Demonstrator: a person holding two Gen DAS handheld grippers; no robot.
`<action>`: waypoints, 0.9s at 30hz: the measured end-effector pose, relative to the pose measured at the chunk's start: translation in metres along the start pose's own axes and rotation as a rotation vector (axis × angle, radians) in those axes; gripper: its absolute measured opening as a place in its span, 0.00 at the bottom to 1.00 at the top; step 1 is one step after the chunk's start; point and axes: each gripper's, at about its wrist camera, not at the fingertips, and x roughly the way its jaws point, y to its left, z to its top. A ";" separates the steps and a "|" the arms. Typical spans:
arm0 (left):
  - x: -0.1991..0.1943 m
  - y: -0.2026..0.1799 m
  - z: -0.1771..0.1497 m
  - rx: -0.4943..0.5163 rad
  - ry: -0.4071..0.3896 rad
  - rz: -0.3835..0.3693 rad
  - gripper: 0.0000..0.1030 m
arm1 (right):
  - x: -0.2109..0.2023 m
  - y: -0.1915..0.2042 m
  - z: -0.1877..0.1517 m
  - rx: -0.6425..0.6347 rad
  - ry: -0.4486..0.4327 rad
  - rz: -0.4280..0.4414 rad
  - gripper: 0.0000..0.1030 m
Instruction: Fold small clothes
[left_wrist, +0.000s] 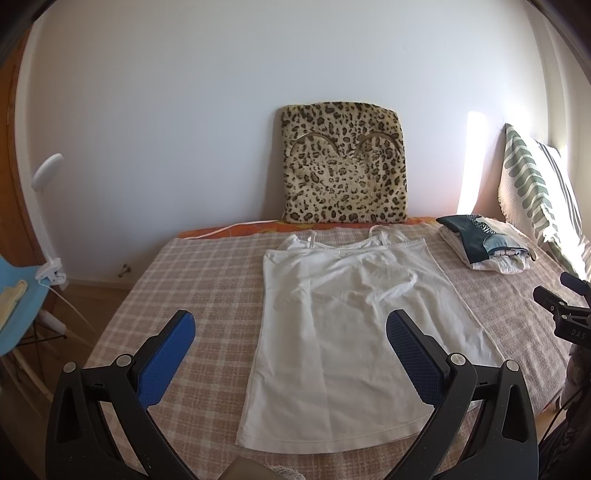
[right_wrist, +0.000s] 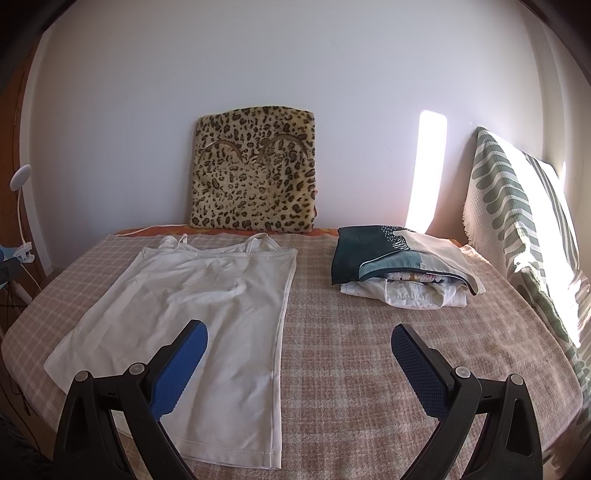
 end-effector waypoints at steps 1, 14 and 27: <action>0.000 0.000 0.000 -0.001 -0.001 0.000 1.00 | 0.000 0.000 0.001 0.000 0.000 0.000 0.98; -0.001 0.000 -0.001 0.000 -0.003 0.001 1.00 | 0.000 0.001 0.001 0.000 -0.002 0.000 0.98; 0.000 0.000 -0.001 0.000 -0.002 0.001 1.00 | 0.000 0.002 0.004 -0.001 -0.003 0.001 0.98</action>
